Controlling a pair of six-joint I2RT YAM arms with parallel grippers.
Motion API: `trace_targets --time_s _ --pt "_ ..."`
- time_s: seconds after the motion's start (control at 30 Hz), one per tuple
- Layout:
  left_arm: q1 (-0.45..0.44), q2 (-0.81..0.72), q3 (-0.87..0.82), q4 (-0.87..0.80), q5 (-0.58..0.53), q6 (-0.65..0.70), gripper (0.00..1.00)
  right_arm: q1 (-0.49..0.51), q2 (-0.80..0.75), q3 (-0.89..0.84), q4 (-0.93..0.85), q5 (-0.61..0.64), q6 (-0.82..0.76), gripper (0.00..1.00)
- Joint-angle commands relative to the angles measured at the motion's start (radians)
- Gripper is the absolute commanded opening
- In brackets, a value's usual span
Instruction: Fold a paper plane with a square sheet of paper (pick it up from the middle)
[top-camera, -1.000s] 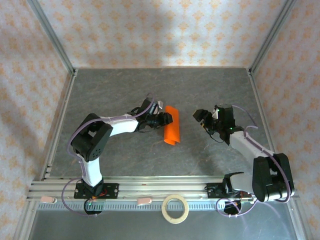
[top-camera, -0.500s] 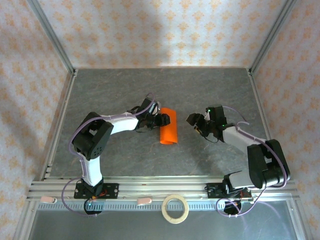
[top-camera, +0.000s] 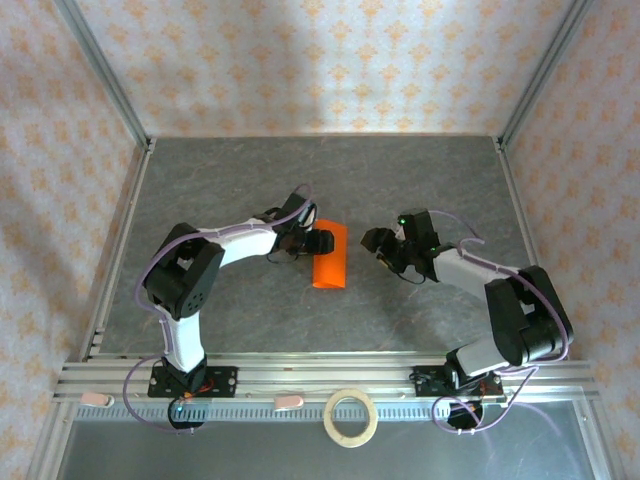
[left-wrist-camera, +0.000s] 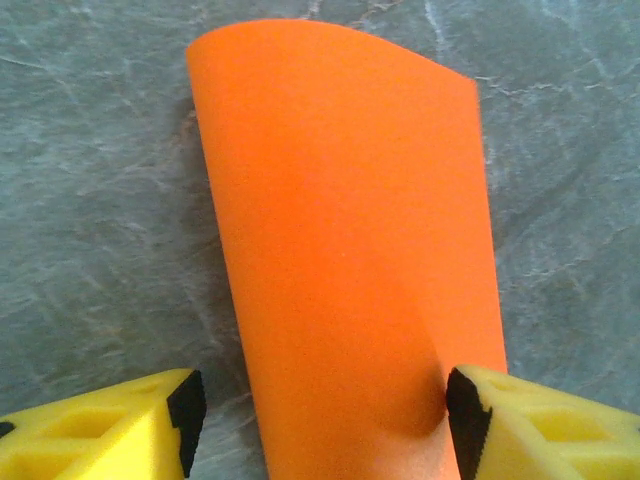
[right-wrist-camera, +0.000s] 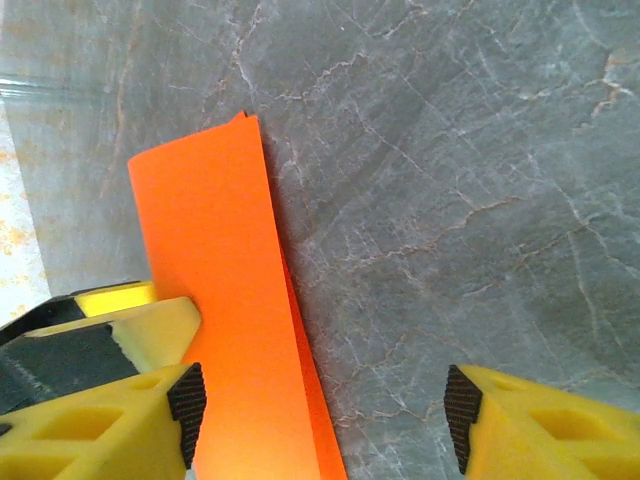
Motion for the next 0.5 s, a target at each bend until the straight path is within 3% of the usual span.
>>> trace_targets --time_s 0.0,0.07,0.47 --pt "0.012 -0.023 0.000 -0.029 -0.053 0.020 0.66 0.005 0.004 0.007 0.041 0.019 0.018 0.57" --pt "0.014 -0.032 -0.016 -0.004 -0.054 0.005 0.65 0.004 0.012 0.006 0.049 0.007 0.018 0.51" --pt "0.018 -0.001 -0.025 -0.009 -0.066 0.048 0.64 0.007 0.056 0.015 0.081 -0.009 0.029 0.49"
